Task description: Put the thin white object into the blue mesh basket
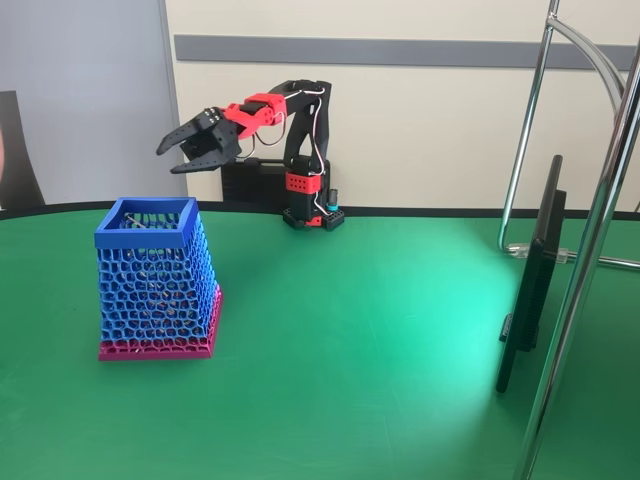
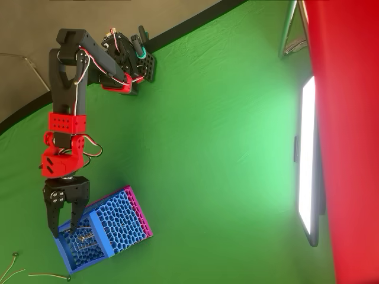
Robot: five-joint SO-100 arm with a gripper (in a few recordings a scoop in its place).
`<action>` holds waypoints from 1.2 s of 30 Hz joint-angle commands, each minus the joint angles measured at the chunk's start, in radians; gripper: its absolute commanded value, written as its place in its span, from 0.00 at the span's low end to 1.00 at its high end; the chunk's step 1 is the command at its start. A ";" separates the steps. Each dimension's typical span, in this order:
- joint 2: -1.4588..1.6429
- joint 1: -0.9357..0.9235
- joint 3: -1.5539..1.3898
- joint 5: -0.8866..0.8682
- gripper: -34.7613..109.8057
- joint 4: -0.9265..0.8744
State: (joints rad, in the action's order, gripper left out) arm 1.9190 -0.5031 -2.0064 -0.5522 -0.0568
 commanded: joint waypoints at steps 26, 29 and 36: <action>0.782 0.357 -0.683 0.449 0.38 -0.196; 0.865 0.390 -0.776 0.485 0.39 -0.207; 1.083 0.431 -0.985 0.552 0.38 -0.238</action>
State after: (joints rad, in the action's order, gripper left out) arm 2.9406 -0.0813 -2.9544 -0.0184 -0.2899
